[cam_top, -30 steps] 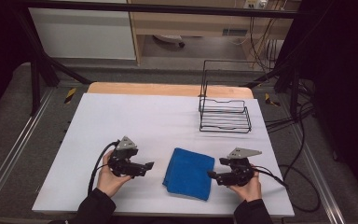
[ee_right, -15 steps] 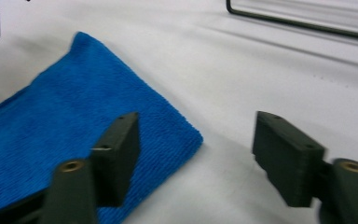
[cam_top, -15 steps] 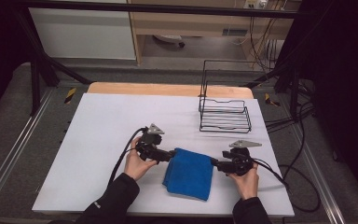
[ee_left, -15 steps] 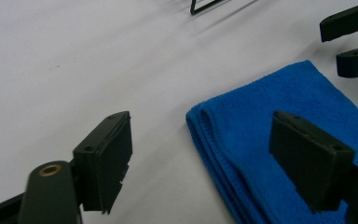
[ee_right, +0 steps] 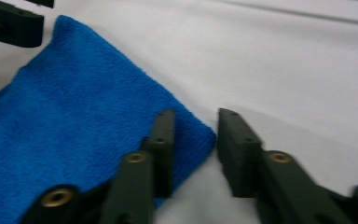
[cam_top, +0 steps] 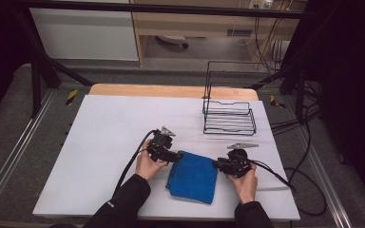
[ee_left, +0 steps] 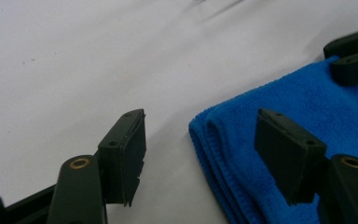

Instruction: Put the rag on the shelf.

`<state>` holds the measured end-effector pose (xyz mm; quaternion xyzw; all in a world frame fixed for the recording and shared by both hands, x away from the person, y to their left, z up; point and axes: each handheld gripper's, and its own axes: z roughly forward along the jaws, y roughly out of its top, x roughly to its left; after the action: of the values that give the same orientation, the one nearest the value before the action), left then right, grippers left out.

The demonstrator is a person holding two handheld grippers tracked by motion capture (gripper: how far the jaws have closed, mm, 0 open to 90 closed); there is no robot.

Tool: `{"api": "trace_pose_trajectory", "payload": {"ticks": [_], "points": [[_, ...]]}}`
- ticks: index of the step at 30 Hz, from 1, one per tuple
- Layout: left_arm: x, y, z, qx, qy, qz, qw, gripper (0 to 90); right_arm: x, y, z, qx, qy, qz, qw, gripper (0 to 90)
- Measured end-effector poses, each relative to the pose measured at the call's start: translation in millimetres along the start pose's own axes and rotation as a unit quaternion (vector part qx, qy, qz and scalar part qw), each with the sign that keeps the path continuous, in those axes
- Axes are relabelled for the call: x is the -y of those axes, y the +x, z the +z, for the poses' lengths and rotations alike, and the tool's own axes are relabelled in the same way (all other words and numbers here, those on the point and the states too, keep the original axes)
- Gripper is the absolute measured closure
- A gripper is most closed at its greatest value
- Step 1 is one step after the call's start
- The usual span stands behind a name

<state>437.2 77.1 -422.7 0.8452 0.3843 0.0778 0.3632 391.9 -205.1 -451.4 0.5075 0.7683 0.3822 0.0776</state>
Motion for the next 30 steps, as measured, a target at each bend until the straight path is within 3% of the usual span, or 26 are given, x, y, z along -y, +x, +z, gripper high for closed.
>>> {"api": "trace_pose_trajectory", "payload": {"ticks": [1,4,11,17,22,30], "points": [[-0.2,0.5,0.2,0.003,-0.001,-0.004,1.0,33.7,-0.6,1.2,1.0,-0.004,0.002,0.002,1.0,80.8],[-0.6,1.8,1.9,0.009,-0.003,-0.012,0.9999,34.4,-5.5,3.6,1.0,-0.008,0.002,-0.008,0.9999,85.3],[0.7,4.0,8.8,0.005,-0.003,-0.022,0.9998,39.7,-23.1,4.3,-0.9,0.005,-0.033,-0.049,0.9982,85.6],[2.0,7.9,12.7,0.003,0.005,-0.027,0.9996,49.0,-23.4,1.9,8.8,0.027,-0.021,-0.075,0.9966,84.0],[4.2,8.4,18.4,0.013,0.011,-0.035,0.9992,57.2,-22.8,1.4,10.2,0.026,-0.023,-0.078,0.9964,80.3],[6.8,9.2,22.3,0.016,0.007,-0.044,0.9989,64.6,-24.6,-6.7,2.7,0.01,-0.045,-0.066,0.9967,62.5]]}}
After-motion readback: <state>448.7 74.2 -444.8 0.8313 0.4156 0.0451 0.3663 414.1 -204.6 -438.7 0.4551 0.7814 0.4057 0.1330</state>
